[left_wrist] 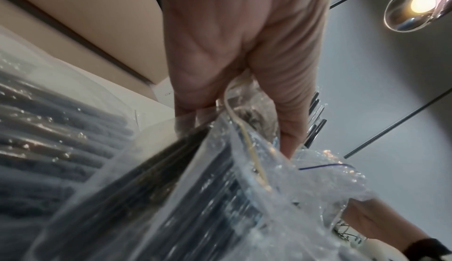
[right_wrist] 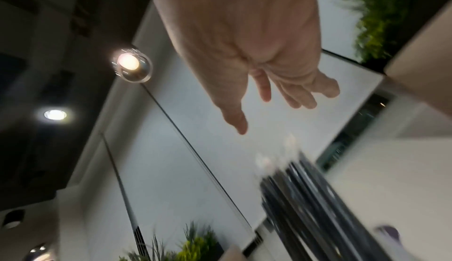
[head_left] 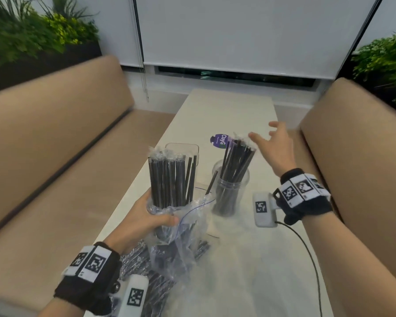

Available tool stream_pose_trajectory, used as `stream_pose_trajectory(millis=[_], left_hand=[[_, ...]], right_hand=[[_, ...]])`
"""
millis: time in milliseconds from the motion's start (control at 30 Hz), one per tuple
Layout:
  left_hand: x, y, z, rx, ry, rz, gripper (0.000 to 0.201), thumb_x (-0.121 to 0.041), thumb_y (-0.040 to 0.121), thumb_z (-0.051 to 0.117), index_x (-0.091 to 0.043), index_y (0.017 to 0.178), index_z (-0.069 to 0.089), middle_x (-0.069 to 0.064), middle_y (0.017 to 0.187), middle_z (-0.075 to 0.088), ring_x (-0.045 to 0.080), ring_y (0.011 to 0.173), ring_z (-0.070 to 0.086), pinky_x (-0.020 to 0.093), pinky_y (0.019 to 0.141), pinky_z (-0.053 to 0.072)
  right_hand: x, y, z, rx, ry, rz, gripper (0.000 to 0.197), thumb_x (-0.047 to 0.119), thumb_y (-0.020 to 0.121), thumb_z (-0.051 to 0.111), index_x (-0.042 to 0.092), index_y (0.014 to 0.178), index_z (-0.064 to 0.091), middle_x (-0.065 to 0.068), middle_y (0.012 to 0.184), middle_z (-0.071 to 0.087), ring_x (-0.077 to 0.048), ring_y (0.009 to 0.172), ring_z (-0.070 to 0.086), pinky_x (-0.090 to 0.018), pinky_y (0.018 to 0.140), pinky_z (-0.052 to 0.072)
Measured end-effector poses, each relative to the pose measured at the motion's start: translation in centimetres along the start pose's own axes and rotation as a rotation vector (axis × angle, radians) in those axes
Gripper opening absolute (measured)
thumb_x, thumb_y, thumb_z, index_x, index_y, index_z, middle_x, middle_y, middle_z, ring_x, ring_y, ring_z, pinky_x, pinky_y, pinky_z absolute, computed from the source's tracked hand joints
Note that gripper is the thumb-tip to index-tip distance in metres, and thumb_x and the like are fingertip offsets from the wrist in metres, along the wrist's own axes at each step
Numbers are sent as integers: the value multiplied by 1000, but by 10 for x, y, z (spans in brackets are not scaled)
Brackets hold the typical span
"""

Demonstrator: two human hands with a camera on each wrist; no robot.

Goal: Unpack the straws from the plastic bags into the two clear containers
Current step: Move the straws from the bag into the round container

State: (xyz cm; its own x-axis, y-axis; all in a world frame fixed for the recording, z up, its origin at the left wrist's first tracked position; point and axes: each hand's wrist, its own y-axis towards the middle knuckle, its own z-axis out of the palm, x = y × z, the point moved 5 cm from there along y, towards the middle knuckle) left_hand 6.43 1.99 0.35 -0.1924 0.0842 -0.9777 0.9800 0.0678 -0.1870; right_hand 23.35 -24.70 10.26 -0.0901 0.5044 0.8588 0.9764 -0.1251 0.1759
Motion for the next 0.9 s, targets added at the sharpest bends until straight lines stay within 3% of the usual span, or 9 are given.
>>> stream_pose_trajectory(millis=[100,167,267,367,467,567,700,833,900], left_hand=[[-1,3,11,17,21,13,74,-11,58,87,-28,124,57,1,120,71,23,108,69,49,100,50],[-4,5,20,29,38,21,74,-16,57,88,-28,124,58,1,119,71,23,108,69,50,100,50],[-7,8,35,53,16,19,77,-20,55,92,-26,124,59,3,120,71,25,108,69,51,99,50],[-13,6,52,83,18,45,79,-13,59,90,-33,127,55,-4,124,69,19,115,66,45,100,49],[-16,1,68,118,52,77,79,-7,65,87,-40,128,53,-16,126,65,2,115,62,27,94,49],[-15,-5,76,125,61,87,77,-4,66,86,-51,118,52,-28,118,64,-13,107,60,15,87,47],[-10,-12,82,143,64,77,74,4,66,84,-45,113,55,-27,109,70,-7,105,64,9,81,49],[-7,-15,83,126,92,75,73,5,65,84,-43,112,57,-20,108,72,-3,102,67,17,84,49],[-7,-16,83,119,98,81,71,4,65,84,-45,109,57,-18,105,72,-8,97,66,14,81,47]], right_hand=[[19,-22,-38,-110,18,-136,35,21,89,63,13,122,54,-7,124,61,-15,110,58,-26,89,43],[19,-43,-43,-64,199,-135,26,19,87,65,18,113,59,-5,113,68,-15,100,65,-33,91,52],[4,-86,-20,194,490,-43,43,33,82,73,19,119,56,-9,113,70,-16,105,69,-35,95,54],[-7,-123,15,449,355,-10,76,53,70,73,25,135,45,6,122,65,-3,109,64,-16,86,53],[-9,-132,27,475,278,-81,57,44,78,75,26,128,54,10,120,68,-4,110,64,-30,95,54],[-10,-131,25,466,266,-129,38,35,82,73,23,118,65,7,112,73,-8,104,68,-40,94,55],[-16,-135,24,443,174,-140,39,45,81,70,12,103,70,-17,96,74,-32,91,70,-54,83,56],[-21,-137,24,443,182,-100,30,31,86,70,2,95,68,-23,82,70,-29,66,62,-45,67,53],[-21,-140,26,448,212,-82,27,27,87,69,1,95,68,-26,86,69,-31,67,62,-43,67,53]])
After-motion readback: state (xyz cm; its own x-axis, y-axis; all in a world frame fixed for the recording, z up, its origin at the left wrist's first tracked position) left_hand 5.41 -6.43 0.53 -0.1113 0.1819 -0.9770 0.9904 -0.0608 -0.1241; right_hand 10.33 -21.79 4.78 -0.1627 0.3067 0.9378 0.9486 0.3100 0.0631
